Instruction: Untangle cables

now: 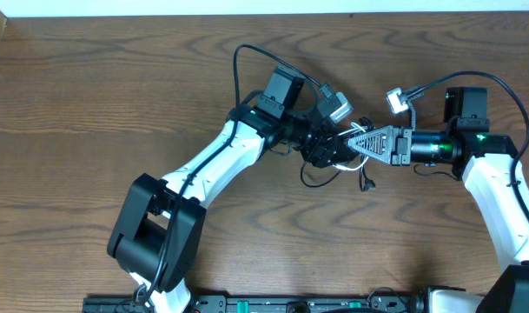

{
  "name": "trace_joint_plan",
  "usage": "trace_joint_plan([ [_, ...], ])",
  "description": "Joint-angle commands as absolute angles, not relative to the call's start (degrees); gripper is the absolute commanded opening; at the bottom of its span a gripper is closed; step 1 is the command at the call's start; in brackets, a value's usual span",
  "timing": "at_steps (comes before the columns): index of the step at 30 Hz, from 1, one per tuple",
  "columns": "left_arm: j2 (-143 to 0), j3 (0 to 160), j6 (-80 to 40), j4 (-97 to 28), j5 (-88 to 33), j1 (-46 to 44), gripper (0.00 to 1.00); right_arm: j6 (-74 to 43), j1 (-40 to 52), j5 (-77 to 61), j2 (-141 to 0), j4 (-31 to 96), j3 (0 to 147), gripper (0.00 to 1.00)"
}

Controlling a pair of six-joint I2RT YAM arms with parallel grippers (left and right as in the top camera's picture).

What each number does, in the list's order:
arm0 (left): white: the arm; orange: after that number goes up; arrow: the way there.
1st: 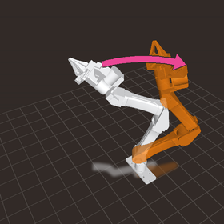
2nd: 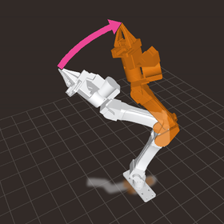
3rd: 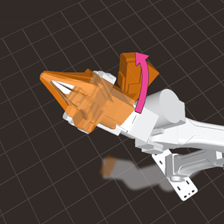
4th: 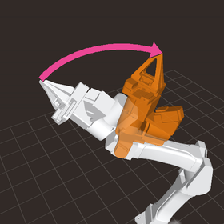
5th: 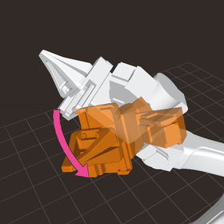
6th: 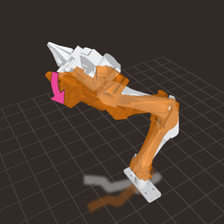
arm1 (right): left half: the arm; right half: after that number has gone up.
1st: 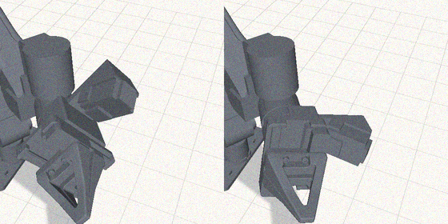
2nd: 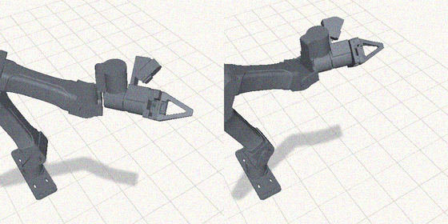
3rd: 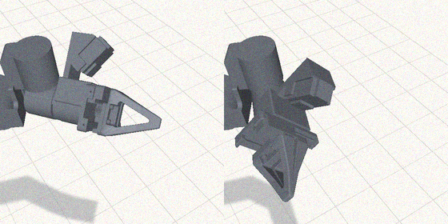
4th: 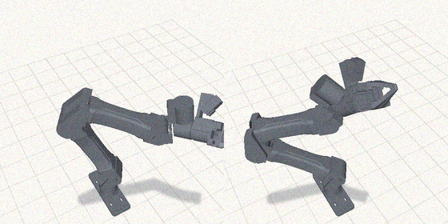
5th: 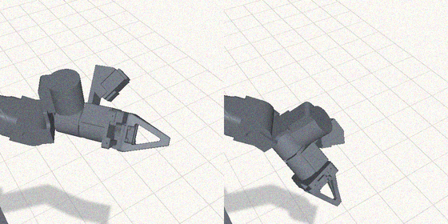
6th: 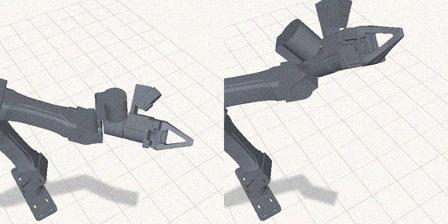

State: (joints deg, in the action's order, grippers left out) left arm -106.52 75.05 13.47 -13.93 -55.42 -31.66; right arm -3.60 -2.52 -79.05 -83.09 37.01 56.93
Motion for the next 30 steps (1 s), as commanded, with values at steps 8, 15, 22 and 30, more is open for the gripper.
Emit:
trace_joint_plan([
  [8, -106.96, 75.24, 11.53, -13.58, -54.3, -28.91, 0.07, -5.91, -9.67, -74.5, -82.76, 36.86, 57.32, 0.01],
  [15, -106.02, 75.24, 9.17, -16.25, -55.02, -26.17, 0.07, -19.09, -16.32, -53.01, -82.76, 36.88, 57.32, 0.01],
  [22, -105.47, 75.24, 10.81, -20.97, -54.98, -26.04, 0.07, -24.88, -20.18, -28.82, -82.76, 37.04, 57.32, 0.01],
  [30, -101.6, 75.24, 12.62, -23.51, -54.78, -24.75, 0.07, -24.88, -20.16, -1.83, -82.76, 39.35, 57.32, 0.01],
])
